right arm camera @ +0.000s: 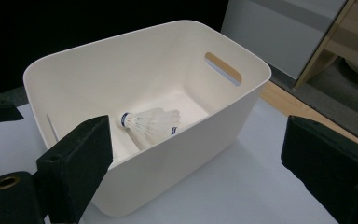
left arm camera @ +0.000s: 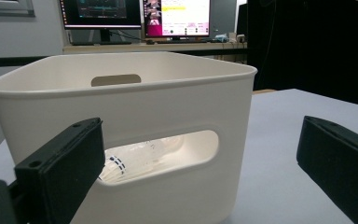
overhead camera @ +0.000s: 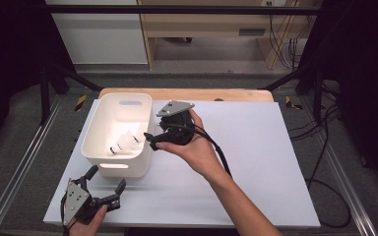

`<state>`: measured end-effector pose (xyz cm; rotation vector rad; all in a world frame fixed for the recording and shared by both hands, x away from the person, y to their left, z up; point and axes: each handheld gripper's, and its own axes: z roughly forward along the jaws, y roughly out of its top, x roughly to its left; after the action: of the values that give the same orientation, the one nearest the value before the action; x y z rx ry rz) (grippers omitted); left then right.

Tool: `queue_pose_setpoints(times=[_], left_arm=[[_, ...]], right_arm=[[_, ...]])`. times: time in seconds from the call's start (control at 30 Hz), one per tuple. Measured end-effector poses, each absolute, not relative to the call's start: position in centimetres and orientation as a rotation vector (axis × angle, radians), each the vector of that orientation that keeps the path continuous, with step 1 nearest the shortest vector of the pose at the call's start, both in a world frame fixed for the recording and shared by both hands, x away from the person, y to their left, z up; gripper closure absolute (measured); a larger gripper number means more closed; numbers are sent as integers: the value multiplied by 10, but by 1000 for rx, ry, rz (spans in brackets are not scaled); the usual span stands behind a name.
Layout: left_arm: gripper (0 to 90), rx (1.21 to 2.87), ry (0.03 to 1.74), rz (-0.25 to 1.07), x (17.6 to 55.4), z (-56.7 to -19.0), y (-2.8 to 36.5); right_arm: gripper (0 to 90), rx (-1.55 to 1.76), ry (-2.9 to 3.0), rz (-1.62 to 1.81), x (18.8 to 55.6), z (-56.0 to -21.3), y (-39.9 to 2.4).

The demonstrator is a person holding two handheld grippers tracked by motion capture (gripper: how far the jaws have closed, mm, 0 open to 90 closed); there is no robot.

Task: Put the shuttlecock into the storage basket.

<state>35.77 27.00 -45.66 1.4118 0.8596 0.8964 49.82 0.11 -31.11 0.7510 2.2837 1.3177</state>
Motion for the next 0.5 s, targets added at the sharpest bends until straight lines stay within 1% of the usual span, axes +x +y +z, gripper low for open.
queue_pose_setpoints(times=[0.5], left_arm=[[10, 1401, 869, 906, 358, -456, 274]], right_arm=[[65, 850, 2220, 1353, 505, -322, -45]])
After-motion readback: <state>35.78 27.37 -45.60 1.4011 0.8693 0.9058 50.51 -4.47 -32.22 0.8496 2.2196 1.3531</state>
